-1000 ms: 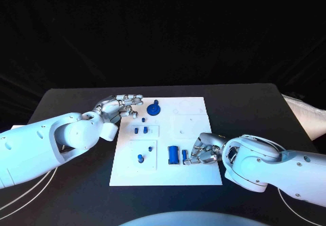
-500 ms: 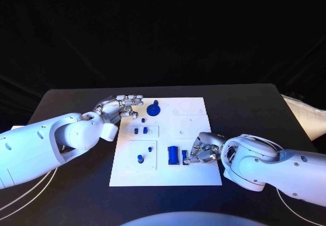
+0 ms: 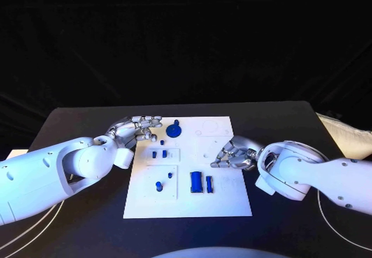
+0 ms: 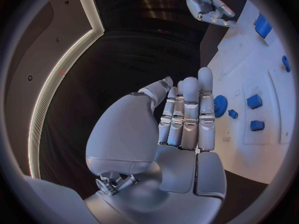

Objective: Assemble the parts on the task board

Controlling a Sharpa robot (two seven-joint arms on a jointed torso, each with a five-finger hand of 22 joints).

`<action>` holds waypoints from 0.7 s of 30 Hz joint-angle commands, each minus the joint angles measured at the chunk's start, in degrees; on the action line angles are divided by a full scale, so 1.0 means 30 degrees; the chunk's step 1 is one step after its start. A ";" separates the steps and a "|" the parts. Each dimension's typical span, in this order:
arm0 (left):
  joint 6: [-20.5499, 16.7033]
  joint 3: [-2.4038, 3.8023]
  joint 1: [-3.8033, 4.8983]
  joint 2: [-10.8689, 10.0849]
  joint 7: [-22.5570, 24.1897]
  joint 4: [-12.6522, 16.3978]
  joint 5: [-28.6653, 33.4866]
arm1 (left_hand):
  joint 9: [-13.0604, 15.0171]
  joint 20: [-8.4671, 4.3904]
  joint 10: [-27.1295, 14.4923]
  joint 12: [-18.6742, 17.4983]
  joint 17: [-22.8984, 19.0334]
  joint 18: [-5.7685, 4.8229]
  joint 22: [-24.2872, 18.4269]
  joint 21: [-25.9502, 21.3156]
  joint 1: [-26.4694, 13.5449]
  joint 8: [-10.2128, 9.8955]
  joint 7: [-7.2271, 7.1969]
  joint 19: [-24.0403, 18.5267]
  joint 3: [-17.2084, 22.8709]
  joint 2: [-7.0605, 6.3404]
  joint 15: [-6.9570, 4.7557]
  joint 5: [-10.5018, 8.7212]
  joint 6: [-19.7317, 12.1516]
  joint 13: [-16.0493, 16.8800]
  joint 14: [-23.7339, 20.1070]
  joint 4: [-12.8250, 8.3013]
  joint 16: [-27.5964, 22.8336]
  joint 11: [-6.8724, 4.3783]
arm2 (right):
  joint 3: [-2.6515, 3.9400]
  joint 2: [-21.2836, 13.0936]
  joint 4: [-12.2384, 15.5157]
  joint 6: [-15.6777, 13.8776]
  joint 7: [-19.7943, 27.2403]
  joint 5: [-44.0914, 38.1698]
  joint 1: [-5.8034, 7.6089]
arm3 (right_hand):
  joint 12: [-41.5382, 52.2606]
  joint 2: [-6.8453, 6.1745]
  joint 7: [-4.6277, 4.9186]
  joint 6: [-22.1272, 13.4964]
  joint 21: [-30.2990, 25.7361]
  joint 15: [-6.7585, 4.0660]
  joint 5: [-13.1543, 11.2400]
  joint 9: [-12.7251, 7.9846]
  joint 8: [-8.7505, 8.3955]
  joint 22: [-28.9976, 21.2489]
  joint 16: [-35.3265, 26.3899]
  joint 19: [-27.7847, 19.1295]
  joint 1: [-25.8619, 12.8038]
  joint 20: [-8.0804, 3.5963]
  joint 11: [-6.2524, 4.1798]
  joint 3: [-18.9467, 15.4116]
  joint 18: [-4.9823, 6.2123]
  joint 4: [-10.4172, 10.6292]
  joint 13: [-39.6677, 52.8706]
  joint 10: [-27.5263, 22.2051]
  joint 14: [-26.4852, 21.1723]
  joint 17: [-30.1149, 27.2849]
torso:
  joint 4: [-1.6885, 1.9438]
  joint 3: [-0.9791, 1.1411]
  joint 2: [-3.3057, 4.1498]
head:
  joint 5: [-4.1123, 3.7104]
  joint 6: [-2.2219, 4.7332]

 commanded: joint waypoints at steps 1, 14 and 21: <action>-0.0437 0.0018 -0.0103 0.0121 0.1411 -0.0080 0.0202 | -0.0039 0.0136 -0.0298 0.0018 -0.0829 0.0320 -0.0560 -0.0956 -0.0239 0.0079 0.0065 -0.1118 -0.0225 -0.0007 0.0138 -0.0030 -0.0221 -0.0101 -0.1152 0.0084 -0.1568 0.0084 | 0.0015 0.0448 -0.1360 -0.0969 0.5876 0.6815 0.0305 | -0.1956 0.0160 0.0179 -0.0425 -0.1197 0.0172 -0.0356 -0.0190 -0.0379 -0.0355 -0.1197 -0.0946 0.0671 0.0139 0.0155 0.0202 0.0423 -0.0429 -0.1234 -0.0882 0.0248 -0.1348 | -0.0075 -0.0187 -0.0421 | -0.0110 0.0346; -0.2855 0.0049 -0.0352 0.1133 0.3989 -0.1775 0.1260 | -0.0075 0.2396 -0.0974 -0.2128 -0.6061 0.0221 -0.6131 -0.7565 -0.0011 -0.0733 0.0107 -0.7387 -0.0527 0.0125 0.2248 -0.0169 -0.0675 -0.0954 -0.4086 0.0615 -1.2917 0.1048 | 0.0278 0.3834 -0.8773 0.1216 1.3225 1.6567 0.0744 | -1.5407 0.0313 0.1765 -0.2174 -1.7844 0.2956 -0.1875 -0.2116 -0.1272 -1.3840 -2.0564 -1.0463 0.3348 0.2460 0.2371 0.2885 0.1860 -0.1609 -1.4295 -0.6319 -0.8365 -1.6058 | -0.0294 -0.0427 -0.1361 | 0.0012 0.2288; -0.3260 0.0069 -0.0341 0.1801 0.4193 -0.2690 0.0953 | -0.0083 0.3101 -0.1803 -0.3012 -0.7337 0.0405 -0.8393 -0.7998 0.0129 -0.1395 -0.0315 -0.8606 -0.1403 0.0313 0.2685 -0.0158 -0.0858 -0.0973 -0.4229 0.0629 -1.5327 0.1658 | 0.0441 0.4957 -1.0704 0.1967 1.4251 1.7589 0.0750 | -1.6517 0.0040 0.1849 -0.1978 -2.1976 0.3488 -0.1890 -0.3901 -0.1224 -1.7708 -2.3789 -0.9173 0.2265 0.3471 0.2602 0.4605 0.2294 -0.2770 -1.9733 -0.5560 -0.7867 -1.9950 | -0.0251 -0.0356 -0.1588 | 0.0083 0.2742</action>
